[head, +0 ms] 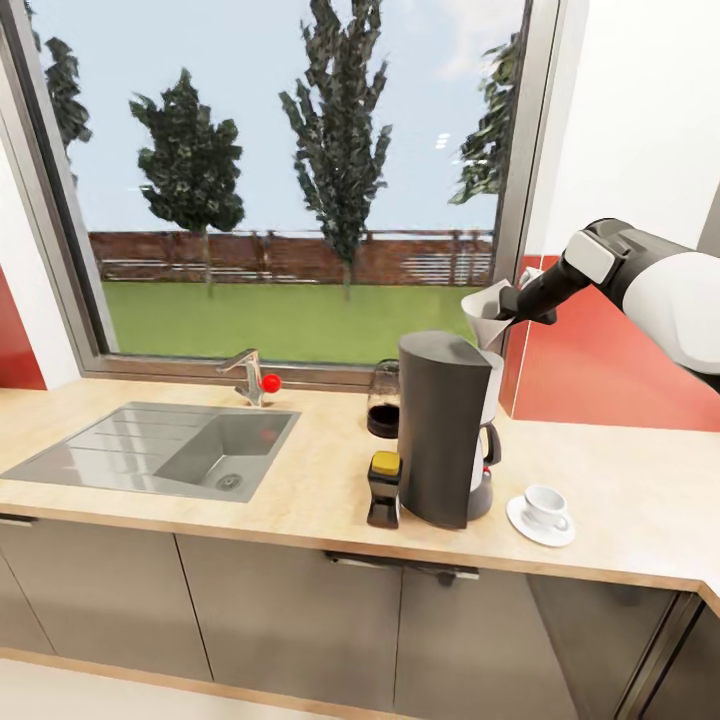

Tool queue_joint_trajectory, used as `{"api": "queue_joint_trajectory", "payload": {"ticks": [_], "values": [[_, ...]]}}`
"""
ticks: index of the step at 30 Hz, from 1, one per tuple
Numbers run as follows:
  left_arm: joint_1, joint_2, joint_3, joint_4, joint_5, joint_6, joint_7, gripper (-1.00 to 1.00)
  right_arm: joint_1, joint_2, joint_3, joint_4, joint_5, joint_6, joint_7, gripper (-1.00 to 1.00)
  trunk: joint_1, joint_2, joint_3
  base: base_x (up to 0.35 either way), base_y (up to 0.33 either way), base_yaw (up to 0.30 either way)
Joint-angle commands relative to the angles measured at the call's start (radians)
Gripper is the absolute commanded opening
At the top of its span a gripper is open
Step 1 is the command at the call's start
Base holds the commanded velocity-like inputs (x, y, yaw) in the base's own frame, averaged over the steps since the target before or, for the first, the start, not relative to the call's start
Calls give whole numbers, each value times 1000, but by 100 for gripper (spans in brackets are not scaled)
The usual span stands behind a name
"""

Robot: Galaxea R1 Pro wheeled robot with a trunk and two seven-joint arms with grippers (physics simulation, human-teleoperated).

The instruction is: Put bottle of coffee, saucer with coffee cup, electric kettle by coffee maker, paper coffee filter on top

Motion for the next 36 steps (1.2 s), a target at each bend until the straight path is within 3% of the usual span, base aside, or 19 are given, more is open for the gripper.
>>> {"api": "queue_joint_trajectory", "payload": {"ticks": [1,14,18,22,36], "values": [[1,-1,2,-3,3,1,1,100,-2,-1,-3,2,9,0,6,-100,4,-8,-5,0,0,0],[1,-1,3,-2,3,1,1,100,-2,-8,-3,2,11,0,5,-100,54,-99,-45,0,0,0],[1,-1,3,-2,3,0,1,100,-2,-9,-3,1,11,0,5,-100,54,-99,-45,0,0,0],[1,-1,2,-2,3,1,1,100,-2,-11,-4,1,13,0,4,-100,69,-127,-58,0,0,0],[1,-1,2,-1,3,0,0,100,-2,-14,-3,1,13,0,4,-100,69,-127,-58,0,0,0]]}}
